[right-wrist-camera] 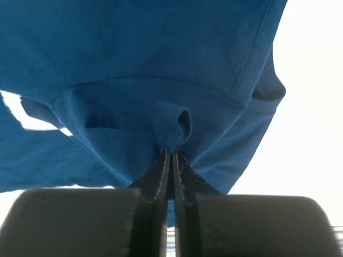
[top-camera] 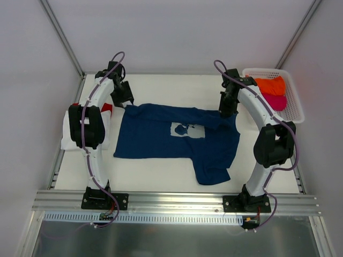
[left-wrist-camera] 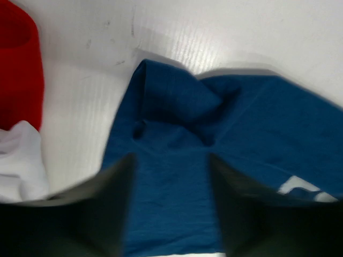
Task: Fold and stack the t-shirts
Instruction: Fold the tshirt
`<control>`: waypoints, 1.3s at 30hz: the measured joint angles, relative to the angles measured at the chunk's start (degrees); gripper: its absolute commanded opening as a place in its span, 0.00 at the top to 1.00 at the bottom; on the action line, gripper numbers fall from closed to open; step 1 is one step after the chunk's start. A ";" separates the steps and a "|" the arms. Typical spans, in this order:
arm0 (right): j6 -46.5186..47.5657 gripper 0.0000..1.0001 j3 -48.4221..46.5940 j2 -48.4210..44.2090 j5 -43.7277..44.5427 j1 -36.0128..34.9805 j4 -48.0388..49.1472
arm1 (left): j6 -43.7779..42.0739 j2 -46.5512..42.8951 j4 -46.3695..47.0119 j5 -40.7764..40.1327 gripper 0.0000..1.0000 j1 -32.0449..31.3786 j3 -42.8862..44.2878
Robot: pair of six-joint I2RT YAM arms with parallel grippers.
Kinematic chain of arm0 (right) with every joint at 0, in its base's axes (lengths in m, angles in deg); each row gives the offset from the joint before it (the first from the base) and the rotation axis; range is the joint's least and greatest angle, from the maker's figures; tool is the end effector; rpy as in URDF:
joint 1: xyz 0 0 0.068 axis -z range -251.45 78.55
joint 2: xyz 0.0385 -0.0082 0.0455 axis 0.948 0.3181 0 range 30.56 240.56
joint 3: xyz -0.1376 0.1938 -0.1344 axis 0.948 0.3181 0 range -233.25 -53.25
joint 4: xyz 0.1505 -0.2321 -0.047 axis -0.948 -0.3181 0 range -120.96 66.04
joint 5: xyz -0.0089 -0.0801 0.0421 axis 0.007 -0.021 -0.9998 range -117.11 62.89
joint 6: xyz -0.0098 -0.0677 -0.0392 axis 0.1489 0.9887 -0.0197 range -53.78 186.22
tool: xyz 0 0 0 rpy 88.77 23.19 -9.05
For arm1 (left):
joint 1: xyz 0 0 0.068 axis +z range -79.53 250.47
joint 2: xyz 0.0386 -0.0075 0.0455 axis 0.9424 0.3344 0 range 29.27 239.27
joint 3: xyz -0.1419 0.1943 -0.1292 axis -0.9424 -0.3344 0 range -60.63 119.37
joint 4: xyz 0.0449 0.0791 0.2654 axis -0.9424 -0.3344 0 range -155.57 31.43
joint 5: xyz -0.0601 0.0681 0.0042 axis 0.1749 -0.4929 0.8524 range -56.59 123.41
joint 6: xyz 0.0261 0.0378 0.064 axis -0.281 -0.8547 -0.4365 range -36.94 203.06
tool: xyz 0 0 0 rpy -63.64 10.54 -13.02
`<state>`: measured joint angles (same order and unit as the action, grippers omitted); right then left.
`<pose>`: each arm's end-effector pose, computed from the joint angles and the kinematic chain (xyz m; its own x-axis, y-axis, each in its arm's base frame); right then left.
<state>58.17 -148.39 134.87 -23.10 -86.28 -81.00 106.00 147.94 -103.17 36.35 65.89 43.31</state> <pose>0.4012 0.1013 0.2570 -0.9078 -0.0957 -0.4084 -0.1018 0.9948 -0.0068 0.4890 -0.0425 0.2142 -0.8308 -0.3240 -0.4526 -0.2368 0.9416 -0.2394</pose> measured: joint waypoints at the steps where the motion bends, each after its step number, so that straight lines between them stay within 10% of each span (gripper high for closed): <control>1: 0.02 0.59 0.13 0.00 -0.17 -0.04 -0.35 | -0.22 0.15 -0.57 0.00 0.07 0.00 0.00; 4: -0.02 0.40 0.11 0.11 -0.39 -0.09 -1.77 | 0.07 0.39 -2.84 -0.42 0.01 -0.37 0.00; 7: -0.11 0.01 -0.04 0.11 -0.22 -0.28 -3.54 | -0.04 0.37 -4.22 -1.55 0.01 -1.27 0.00; 12: 0.42 0.00 -4.33 -0.04 0.76 -1.66 -5.40 | -0.02 0.35 -5.90 -4.26 0.01 -4.15 1.62; 19: 0.50 0.26 -7.54 -1.57 1.77 -2.36 -4.07 | -0.02 0.46 -6.05 -4.55 0.01 -5.40 10.49; 23: -0.20 0.79 -7.54 0.70 1.49 -2.36 -2.99 | -0.02 1.18 -5.92 -4.55 0.03 -5.11 11.50; 25: -1.05 0.99 -7.54 2.58 0.76 -2.36 -2.51 | -0.04 2.12 -6.01 -4.55 0.27 -5.09 11.41; 27: -1.95 0.99 -7.54 4.57 -0.11 -2.36 -1.88 | -0.04 3.04 -6.16 -4.52 0.82 -5.09 11.26; 29: -2.19 0.99 -7.58 6.54 -0.52 -2.36 -1.46 | -0.50 4.07 -6.38 -4.55 1.00 -5.09 11.08; 39: -2.21 1.00 -9.75 12.96 -1.53 -2.16 -0.52 | 0.13 8.59 -6.80 -2.71 1.00 -5.09 10.73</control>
<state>55.96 -158.14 147.84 -24.63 -88.44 -81.52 106.13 156.53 -109.97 33.64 60.79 54.04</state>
